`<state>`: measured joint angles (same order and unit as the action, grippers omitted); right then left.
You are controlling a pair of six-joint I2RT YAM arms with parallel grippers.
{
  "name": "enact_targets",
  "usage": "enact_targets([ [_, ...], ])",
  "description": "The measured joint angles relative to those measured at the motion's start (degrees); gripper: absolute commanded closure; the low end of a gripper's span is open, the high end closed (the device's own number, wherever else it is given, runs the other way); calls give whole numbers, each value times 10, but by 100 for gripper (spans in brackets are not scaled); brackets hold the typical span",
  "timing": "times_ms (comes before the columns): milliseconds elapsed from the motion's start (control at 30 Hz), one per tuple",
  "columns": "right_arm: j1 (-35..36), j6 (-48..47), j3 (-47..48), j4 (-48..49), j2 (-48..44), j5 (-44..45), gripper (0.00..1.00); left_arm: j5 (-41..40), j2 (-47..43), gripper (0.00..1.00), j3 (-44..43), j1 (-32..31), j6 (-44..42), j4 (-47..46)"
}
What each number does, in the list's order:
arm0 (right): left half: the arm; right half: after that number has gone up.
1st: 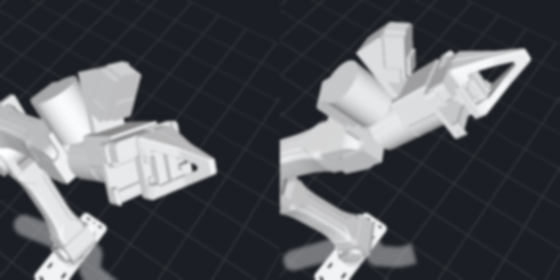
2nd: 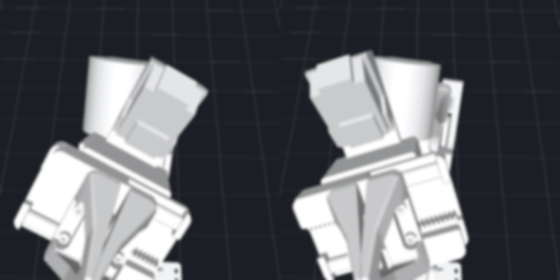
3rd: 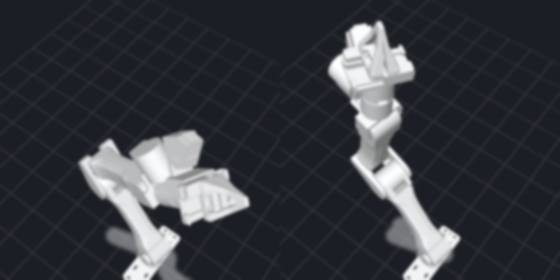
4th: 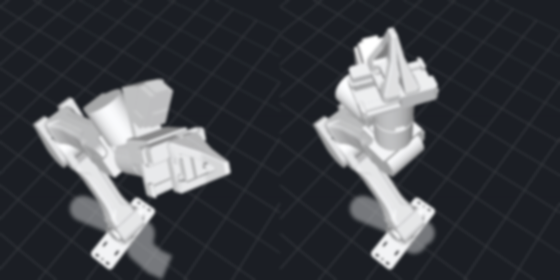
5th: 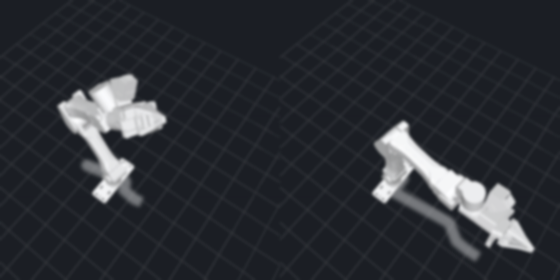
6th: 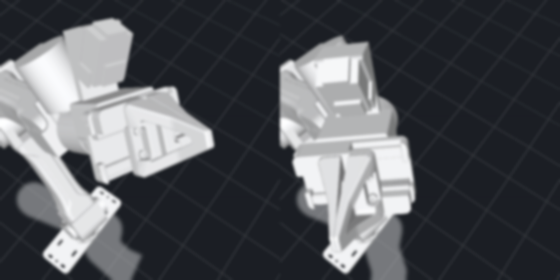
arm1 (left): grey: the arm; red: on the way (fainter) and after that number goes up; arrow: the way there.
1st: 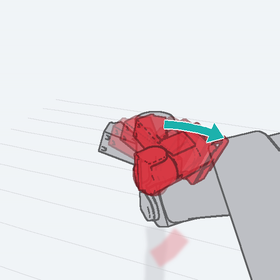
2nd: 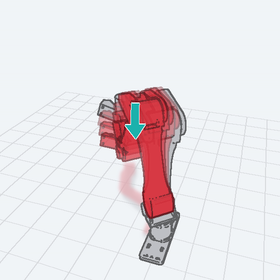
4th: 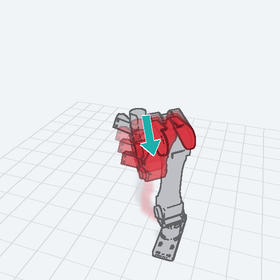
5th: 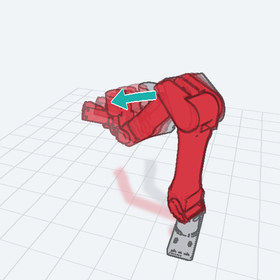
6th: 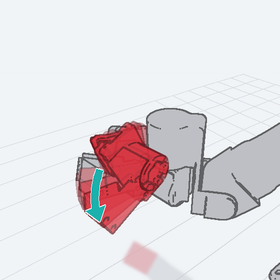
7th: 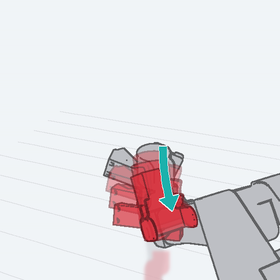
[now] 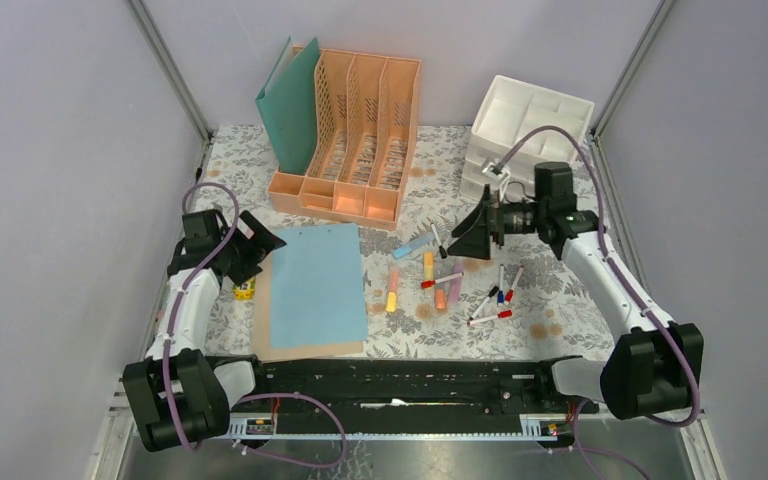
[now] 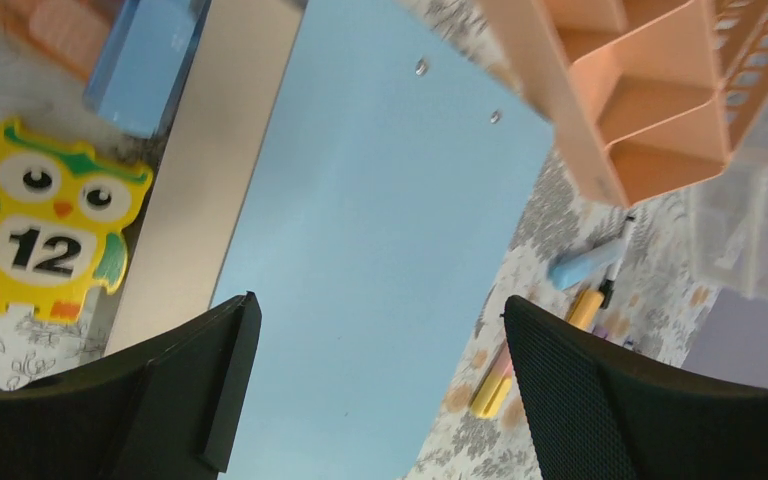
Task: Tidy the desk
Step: Pick up the folder from the center of the board.
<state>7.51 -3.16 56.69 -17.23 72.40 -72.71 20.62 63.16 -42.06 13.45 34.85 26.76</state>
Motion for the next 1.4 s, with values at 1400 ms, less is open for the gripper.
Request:
enact_targets([
  [1400, 385, 366, 12, 340, 364, 502, 1, -85, 116, 36, 39, -61, 2, 80],
])
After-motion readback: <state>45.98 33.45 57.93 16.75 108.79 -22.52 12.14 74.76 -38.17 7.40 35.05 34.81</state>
